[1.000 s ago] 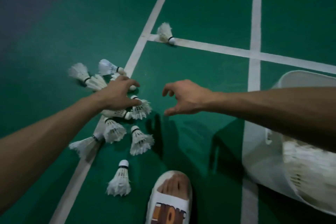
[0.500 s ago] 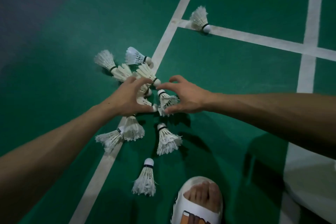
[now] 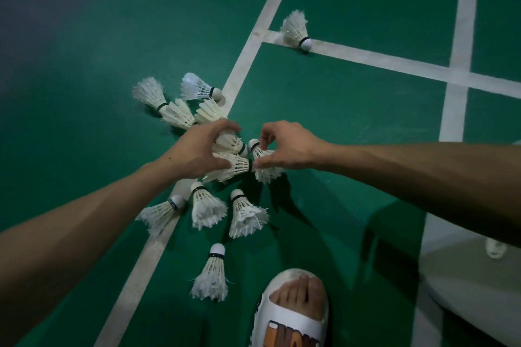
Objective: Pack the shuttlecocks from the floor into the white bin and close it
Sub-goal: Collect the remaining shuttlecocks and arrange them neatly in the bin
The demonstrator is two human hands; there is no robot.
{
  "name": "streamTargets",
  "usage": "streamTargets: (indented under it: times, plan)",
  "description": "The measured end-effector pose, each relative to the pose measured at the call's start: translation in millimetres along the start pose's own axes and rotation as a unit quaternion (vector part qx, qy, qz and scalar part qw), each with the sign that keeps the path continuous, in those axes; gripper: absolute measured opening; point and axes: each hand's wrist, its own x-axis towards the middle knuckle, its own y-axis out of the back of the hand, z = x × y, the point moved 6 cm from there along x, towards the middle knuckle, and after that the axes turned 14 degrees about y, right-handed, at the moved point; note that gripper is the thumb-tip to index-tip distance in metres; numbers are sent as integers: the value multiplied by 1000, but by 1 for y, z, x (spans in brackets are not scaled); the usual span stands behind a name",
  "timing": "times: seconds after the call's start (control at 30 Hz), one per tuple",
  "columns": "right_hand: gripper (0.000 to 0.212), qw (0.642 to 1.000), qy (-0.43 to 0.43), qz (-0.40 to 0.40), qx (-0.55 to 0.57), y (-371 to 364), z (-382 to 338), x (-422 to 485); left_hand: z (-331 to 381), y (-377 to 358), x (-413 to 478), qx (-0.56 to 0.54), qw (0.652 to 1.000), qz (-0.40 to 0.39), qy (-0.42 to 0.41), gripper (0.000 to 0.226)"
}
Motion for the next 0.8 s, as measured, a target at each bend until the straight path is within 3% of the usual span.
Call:
streamTargets:
  times: [0.17, 0.4, 0.63, 0.8]
  plan:
    - [31, 995, -54, 78, 4, 63, 14, -39, 46, 12, 0, -37, 999, 20, -28, 69]
    - [32, 973, -66, 194, 103, 161, 22, -143, 151, 34, -16, -140, 985, 24, -93, 67]
    - [49, 953, -99, 283, 34, 220, 33, -275, 275, 45, -57, -230, 954, -26, -189, 70]
    - [41, 938, -156, 308, 32, 227, 65, -364, 361, 6, -90, -198, 939, -98, -263, 66]
